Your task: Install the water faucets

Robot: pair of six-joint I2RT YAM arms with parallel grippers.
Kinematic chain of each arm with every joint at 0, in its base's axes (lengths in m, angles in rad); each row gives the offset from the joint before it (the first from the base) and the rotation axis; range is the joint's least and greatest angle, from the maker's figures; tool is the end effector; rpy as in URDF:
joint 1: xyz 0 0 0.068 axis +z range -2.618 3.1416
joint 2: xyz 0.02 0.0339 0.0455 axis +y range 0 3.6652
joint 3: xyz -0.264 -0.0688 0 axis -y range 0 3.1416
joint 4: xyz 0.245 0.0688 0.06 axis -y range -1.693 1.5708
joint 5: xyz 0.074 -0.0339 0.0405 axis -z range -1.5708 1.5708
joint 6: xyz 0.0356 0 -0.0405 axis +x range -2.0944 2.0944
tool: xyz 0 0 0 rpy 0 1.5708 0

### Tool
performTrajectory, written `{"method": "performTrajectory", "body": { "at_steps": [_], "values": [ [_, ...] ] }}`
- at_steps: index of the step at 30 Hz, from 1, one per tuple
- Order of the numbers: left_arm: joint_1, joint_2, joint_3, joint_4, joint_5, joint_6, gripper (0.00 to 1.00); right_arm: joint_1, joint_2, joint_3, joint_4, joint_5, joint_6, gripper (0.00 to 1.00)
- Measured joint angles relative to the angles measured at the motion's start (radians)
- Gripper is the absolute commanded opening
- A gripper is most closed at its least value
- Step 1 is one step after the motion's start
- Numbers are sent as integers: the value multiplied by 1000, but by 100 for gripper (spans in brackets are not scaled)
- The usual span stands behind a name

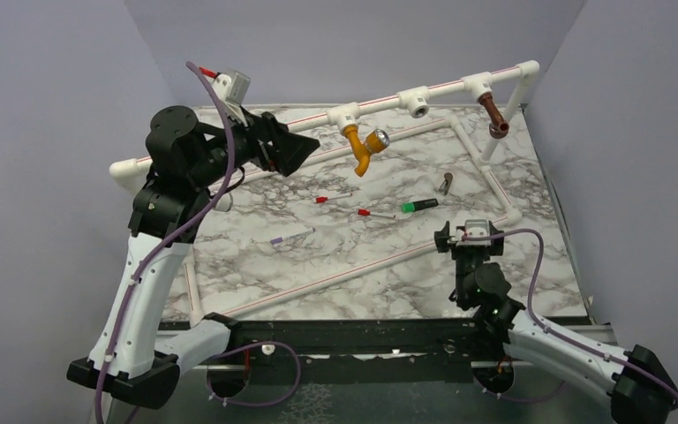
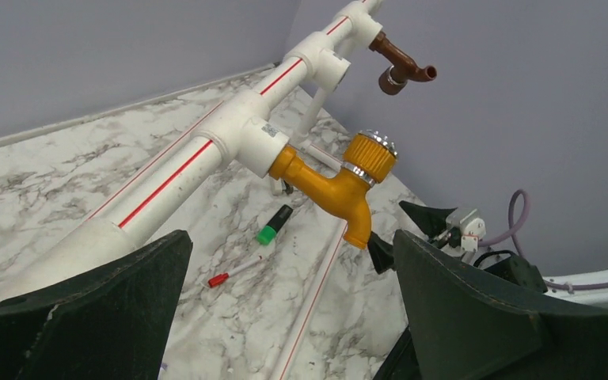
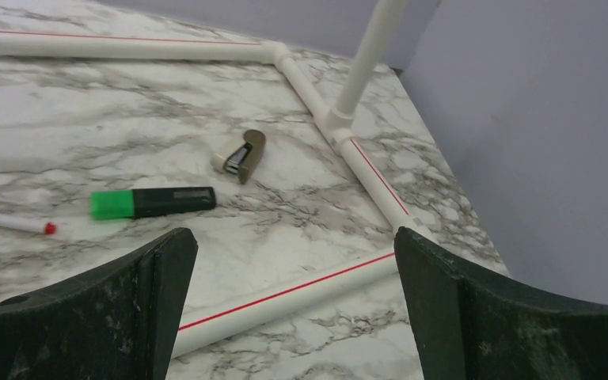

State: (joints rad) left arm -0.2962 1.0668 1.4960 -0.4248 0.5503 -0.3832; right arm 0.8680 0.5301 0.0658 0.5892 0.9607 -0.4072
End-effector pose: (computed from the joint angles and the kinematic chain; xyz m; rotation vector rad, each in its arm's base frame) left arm 0.1807 -0.0746 0.5016 0.3807 1.6058 -0.9540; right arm 0.1075 0.0817 0.2027 -0.1567 1.4996 -0.3226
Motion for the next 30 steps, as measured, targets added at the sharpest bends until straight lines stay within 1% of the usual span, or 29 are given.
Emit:
{"method": "performTrajectory", "body": {
  "at_steps": [3,5,9,13,16,18,20,22,25,27,30],
  "values": [
    [-57,0,0,-37,-55,59,99,-126,102,-48,128,-13,46,100],
    [-105,0,0,-58,-106,101,99,-225,200,-56,208,-54,91,100],
    [-191,-1,2,-95,-205,182,99,-406,472,-54,367,-164,178,100],
    [-265,-14,2,-109,-290,260,99,-506,805,-33,591,-253,202,100],
    [-311,-56,-15,-109,-325,321,99,-560,983,4,742,-331,210,100],
    [-333,-112,-52,-102,-330,366,99,-588,1042,42,785,-390,217,100],
    [-342,-164,-92,-93,-326,394,99,-612,1059,65,803,-447,231,100],
    [-346,-213,-140,-74,-306,418,99,-642,1052,67,813,-517,249,100],
    [-347,-259,-196,-55,-260,439,99,-679,1106,72,874,-588,257,100],
    [-348,-270,-229,-34,-221,445,99,-698,1109,90,822,-633,269,100],
    [-351,-277,-283,-13,-153,446,99,-717,1106,121,808,-690,282,100]
  ]
}}
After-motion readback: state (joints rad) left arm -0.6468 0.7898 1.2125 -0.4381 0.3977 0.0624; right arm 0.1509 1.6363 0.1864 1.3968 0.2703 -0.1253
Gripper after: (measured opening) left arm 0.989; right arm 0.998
